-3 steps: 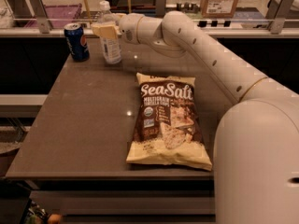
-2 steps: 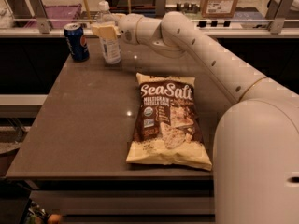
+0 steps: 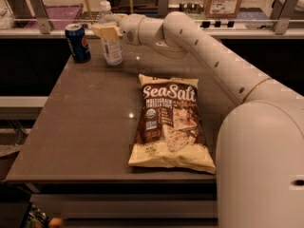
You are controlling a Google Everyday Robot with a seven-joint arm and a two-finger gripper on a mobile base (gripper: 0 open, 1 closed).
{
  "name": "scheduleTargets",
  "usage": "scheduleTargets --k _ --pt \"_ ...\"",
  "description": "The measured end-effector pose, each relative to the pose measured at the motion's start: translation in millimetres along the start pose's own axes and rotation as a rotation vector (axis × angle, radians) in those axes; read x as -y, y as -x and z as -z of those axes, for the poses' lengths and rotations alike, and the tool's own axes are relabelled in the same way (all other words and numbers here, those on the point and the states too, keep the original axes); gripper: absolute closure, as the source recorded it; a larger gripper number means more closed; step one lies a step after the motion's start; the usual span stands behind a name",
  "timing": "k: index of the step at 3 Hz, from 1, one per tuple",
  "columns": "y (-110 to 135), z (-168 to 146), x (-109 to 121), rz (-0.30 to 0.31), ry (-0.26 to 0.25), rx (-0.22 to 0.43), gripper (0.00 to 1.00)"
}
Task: Move blue plastic bottle near pepsi can
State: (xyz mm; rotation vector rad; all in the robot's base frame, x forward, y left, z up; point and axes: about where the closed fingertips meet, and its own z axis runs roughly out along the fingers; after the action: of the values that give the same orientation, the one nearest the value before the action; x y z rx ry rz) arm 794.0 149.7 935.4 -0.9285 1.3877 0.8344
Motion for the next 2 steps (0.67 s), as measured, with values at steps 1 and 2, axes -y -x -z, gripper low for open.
scheduleTargets --k 1,2 --pt "0.6 -0.3 -0.2 0.0 0.0 0.0 0.12" --pt "0.5 -2.7 -2.2 -0.001 0.005 0.0 0.0"
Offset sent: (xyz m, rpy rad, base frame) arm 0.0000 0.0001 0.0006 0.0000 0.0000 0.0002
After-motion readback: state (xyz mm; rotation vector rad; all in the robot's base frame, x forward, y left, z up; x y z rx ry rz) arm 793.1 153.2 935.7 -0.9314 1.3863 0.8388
